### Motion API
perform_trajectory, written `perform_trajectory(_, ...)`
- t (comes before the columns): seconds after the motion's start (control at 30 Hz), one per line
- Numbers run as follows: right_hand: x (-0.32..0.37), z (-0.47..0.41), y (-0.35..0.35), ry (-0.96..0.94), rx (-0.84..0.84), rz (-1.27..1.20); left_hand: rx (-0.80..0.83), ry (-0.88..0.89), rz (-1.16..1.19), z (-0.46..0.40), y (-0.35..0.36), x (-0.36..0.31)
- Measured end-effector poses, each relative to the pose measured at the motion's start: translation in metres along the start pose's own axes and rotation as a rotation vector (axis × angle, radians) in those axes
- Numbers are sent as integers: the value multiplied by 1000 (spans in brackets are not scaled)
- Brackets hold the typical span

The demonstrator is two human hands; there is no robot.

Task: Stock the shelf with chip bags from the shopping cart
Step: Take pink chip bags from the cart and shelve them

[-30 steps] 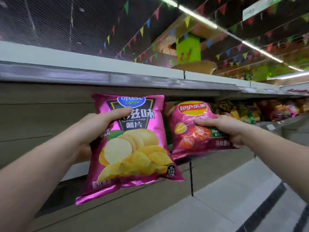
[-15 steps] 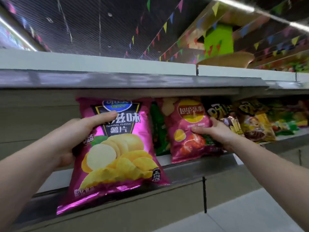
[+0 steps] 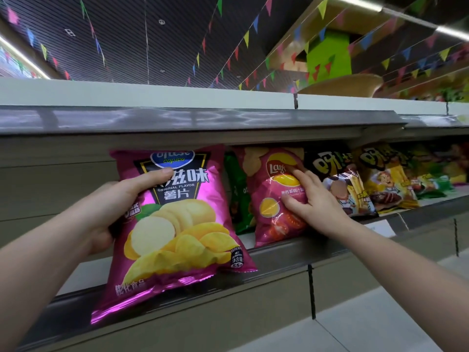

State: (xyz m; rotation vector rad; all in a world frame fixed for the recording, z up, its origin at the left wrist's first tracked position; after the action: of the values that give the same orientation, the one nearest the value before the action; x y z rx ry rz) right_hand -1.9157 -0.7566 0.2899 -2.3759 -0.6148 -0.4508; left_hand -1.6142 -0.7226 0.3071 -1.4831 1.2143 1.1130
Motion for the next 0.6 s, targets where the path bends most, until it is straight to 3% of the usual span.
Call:
perform_trajectory(0.13,18,-1,-16,-61,-137,270,20,-6,13,-7,-1,2)
perform_trajectory(0.23,68,17,-27,-213,-265,121,49,-23,28,-13,-1,4)
perform_trajectory(0.27,84,25,-23,-211,-214,-34,59,-28,32,-15,-1,5)
perform_trajectory(0.33,110,39,3,-91,54,-305,73,-52,47,-19,0,6)
perform_trajectory(0.43,128,52,43,102,337,-472,77,-103,79,-26,3,9)
perform_trajectory(0.6,116,30,80,353,270,-616,10,-76,118,-49,-5,21)
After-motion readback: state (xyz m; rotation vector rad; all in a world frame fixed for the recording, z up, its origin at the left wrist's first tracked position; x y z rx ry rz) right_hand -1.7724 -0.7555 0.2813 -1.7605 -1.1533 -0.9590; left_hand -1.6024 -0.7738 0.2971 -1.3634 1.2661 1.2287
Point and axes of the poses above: each hand's wrist, its own z-axis away from the middle knuckle, its own y-axis out of the palm, x = y × z, the point moved 7 cm from there along -z, towards the middle knuckle, and after that the axes turned 9 degrees about -x, right-handed, at the moved point
